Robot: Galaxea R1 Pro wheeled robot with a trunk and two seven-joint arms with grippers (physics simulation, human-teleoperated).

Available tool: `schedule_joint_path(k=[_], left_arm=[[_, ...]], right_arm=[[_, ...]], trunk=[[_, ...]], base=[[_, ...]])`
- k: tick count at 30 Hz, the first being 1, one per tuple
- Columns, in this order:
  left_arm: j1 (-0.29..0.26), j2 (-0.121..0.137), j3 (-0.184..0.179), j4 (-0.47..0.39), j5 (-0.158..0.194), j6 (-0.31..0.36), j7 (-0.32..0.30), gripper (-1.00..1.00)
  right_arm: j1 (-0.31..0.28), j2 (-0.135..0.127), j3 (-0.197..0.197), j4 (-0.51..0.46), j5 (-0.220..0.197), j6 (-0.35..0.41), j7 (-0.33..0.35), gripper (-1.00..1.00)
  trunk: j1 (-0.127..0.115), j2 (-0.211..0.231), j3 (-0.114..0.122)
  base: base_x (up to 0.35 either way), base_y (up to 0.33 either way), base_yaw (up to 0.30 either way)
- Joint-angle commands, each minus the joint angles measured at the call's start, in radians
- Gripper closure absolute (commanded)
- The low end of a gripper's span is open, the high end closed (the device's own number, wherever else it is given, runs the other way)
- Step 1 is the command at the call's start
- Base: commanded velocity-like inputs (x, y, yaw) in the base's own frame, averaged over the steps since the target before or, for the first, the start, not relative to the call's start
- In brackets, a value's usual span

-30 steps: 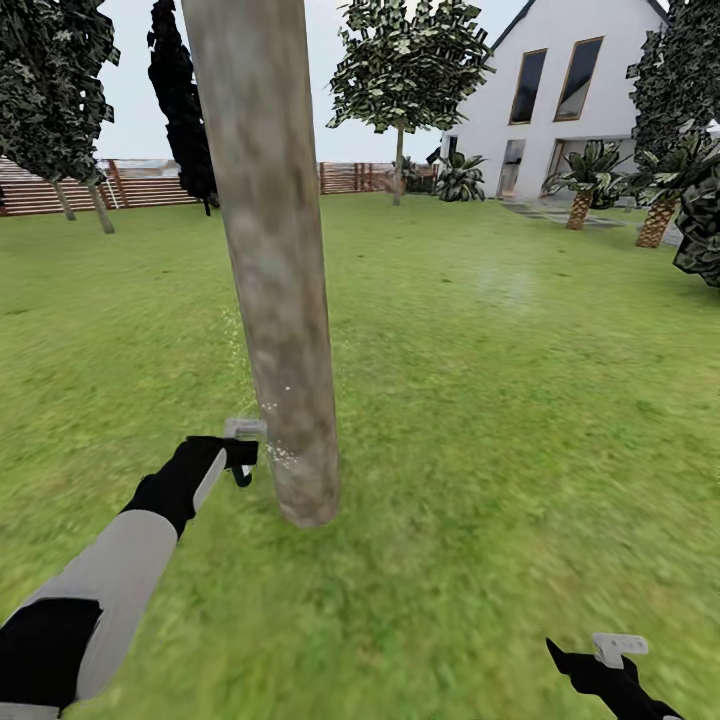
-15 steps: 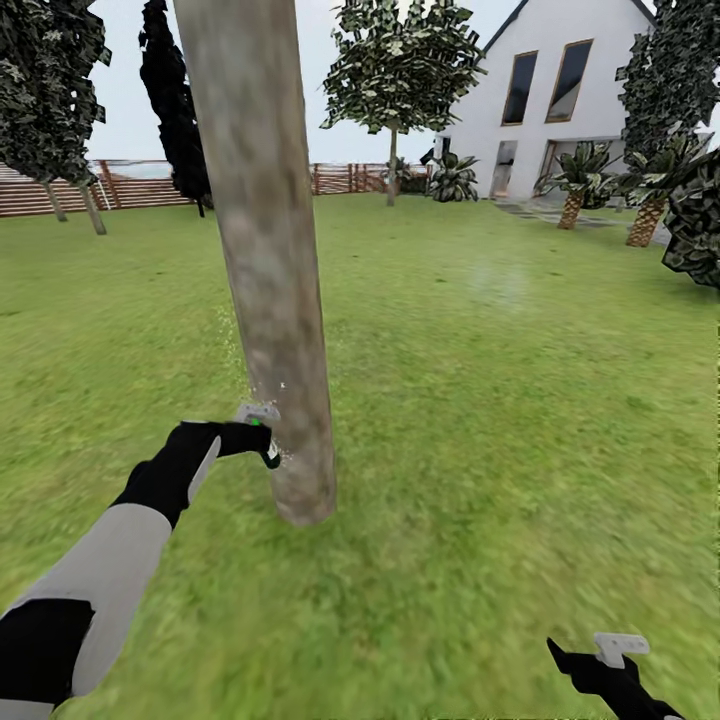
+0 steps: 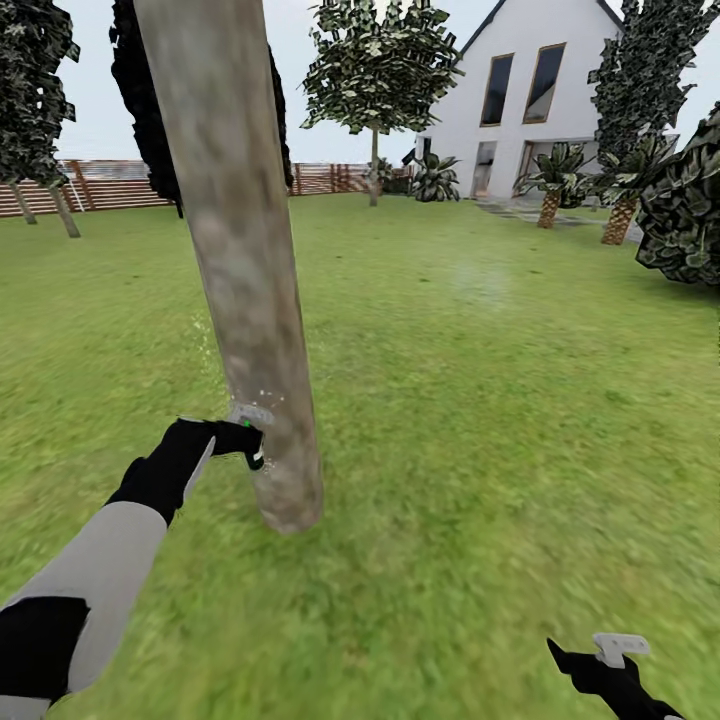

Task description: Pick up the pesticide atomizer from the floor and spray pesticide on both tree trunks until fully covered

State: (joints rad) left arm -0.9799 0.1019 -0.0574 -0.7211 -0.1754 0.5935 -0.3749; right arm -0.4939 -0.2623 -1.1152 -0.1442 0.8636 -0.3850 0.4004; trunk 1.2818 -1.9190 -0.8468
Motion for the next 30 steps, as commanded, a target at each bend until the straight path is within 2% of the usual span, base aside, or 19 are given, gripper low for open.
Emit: schedule_joint_path(k=[1,4,6,9,11,14,17,19,20,23,26,28,30], left_arm=[[-0.005,0.004,-0.001,-0.011,0.005,0.031,0.001,1.00],[-0.004,0.007,-0.002,-0.088,0.007,0.097,0.001,1.00],[-0.007,0.025,0.000,-0.105,0.007,0.107,0.001,1.00],[-0.049,0.034,0.000,-0.112,0.010,0.141,-0.006,1.00],[-0.112,0.035,-0.001,-0.111,0.011,0.156,-0.040,1.00],[-0.145,0.034,-0.001,-0.114,0.008,0.212,-0.074,1.00],[-0.156,0.036,-0.001,-0.142,0.004,0.229,-0.078,1.00],[-0.179,0.037,-0.001,-0.199,0.004,0.307,-0.079,1.00],[-0.185,0.038,-0.001,-0.223,0.004,0.326,-0.079,1.00],[-0.208,0.039,-0.001,-0.247,0.002,0.339,-0.079,1.00],[-0.233,0.057,-0.001,-0.251,0.004,0.342,-0.079,1.00],[-0.226,0.059,-0.004,-0.250,0.002,0.341,-0.079,1.00],[-0.183,0.061,-0.002,-0.237,-0.001,0.329,-0.079,1.00]], right_arm=[[0.000,0.000,0.000,0.000,0.000,0.000,0.000,-1.00],[0.000,0.000,0.001,0.000,0.000,0.000,0.000,-1.00],[0.000,0.000,0.002,0.000,0.000,0.001,0.000,-1.00],[0.000,0.000,0.002,0.000,0.000,0.002,0.000,-1.00],[0.000,0.000,0.002,0.000,0.000,0.002,0.000,-1.00],[0.000,0.000,0.002,0.000,0.000,0.002,0.000,-1.00],[0.000,0.000,0.002,0.000,0.000,0.002,0.000,-1.00],[0.000,0.000,0.002,0.000,0.000,0.002,0.000,-1.00],[0.000,0.000,0.002,0.000,0.000,0.002,0.000,-1.00],[0.000,0.000,0.002,0.000,0.000,0.002,0.000,-1.00],[0.000,0.000,0.002,0.000,0.000,0.002,0.000,-1.00],[0.000,0.000,0.002,0.000,0.000,0.002,0.000,-1.00],[0.000,0.000,0.002,0.000,0.000,0.002,0.000,-1.00]], trunk=[[0.000,0.000,0.000],[0.000,0.000,0.000],[0.000,0.000,0.000],[0.000,0.000,0.000],[0.000,0.000,0.000],[0.000,0.000,0.000],[0.000,0.000,0.000],[0.000,0.000,0.000],[0.000,0.000,0.000],[0.000,0.000,0.000],[0.000,0.000,0.000],[0.000,0.000,0.000],[0.000,0.000,0.000]], base=[[0.002,0.000,-0.001],[0.001,0.000,0.000],[0.000,0.000,0.000],[0.000,0.000,0.000],[0.000,0.000,0.000],[0.000,0.000,0.000],[0.000,0.000,0.000],[0.000,0.000,0.000],[0.000,0.000,0.000],[0.000,0.000,0.000],[0.000,0.000,0.000],[0.000,0.000,0.000],[0.000,0.000,0.000]])
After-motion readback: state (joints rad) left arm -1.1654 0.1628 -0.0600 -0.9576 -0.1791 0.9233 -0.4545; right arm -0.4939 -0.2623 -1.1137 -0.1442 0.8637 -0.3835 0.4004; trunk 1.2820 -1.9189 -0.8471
